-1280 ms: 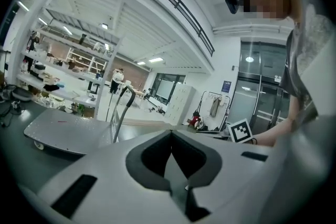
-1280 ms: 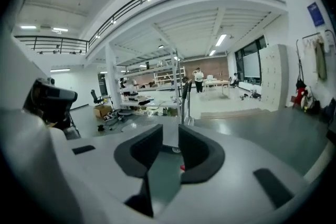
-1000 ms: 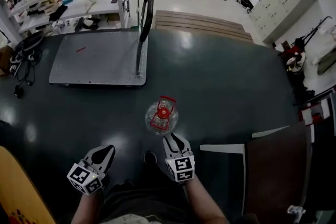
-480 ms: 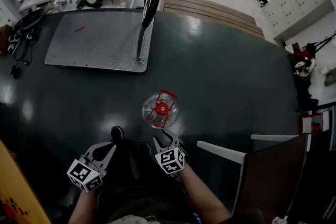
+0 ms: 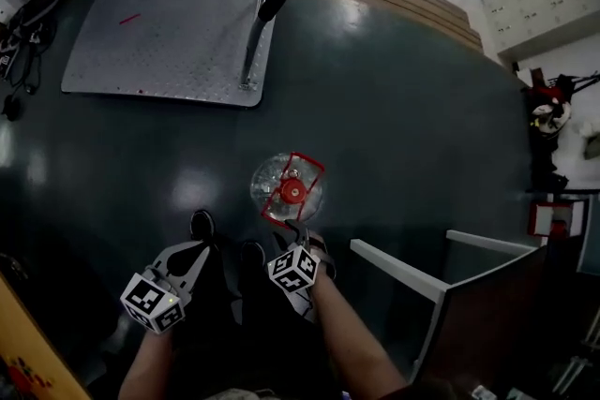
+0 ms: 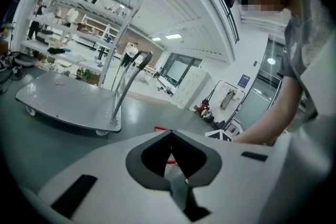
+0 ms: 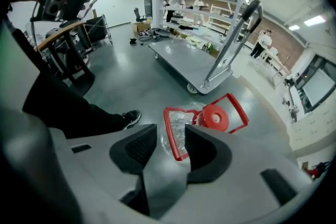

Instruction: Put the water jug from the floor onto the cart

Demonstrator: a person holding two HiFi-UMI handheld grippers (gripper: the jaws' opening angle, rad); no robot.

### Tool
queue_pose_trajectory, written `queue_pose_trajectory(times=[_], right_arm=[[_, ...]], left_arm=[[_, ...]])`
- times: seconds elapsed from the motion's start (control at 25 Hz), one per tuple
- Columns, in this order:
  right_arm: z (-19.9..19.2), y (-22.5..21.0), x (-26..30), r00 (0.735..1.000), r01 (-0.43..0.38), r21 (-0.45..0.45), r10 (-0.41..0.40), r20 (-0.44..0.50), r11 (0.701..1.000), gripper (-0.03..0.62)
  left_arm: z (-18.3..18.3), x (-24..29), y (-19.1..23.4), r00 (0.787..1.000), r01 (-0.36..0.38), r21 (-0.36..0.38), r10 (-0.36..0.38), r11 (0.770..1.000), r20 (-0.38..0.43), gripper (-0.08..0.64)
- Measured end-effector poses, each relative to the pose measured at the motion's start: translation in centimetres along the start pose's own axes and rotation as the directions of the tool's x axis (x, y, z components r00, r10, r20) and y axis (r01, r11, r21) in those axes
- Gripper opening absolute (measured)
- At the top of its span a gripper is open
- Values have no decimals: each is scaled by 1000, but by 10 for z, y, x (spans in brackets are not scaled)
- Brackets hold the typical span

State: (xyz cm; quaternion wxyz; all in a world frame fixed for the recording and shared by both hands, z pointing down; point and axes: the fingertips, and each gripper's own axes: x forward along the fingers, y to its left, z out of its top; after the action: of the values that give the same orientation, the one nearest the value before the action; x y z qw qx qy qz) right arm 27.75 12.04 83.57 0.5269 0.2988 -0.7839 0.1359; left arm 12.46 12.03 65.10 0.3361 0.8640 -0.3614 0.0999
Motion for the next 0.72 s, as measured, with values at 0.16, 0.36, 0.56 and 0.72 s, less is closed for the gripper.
queue_pose_trajectory(times=[0.16,0.36,0.56,0.72], right_arm=[[-9,5,26,995,-70,-67,65,-74,995,138],[-16,6,49,983,-128,-116,110,-147,985,138],[-18,9,63,972,-150,-148,119,-202,978,137],[-17,6,68,969,-127,-175,84,-234,976,32]], left_arm=[[0,18,15,1000,10,-17,-11,1000,-6,8],[5,25,30,1000,-1,-45,0,999,-16,8],[-4,21,41,999,6,-70,-9,998,-45,8],[-4,16,52,999,-1,-79,-3,997,-46,8]])
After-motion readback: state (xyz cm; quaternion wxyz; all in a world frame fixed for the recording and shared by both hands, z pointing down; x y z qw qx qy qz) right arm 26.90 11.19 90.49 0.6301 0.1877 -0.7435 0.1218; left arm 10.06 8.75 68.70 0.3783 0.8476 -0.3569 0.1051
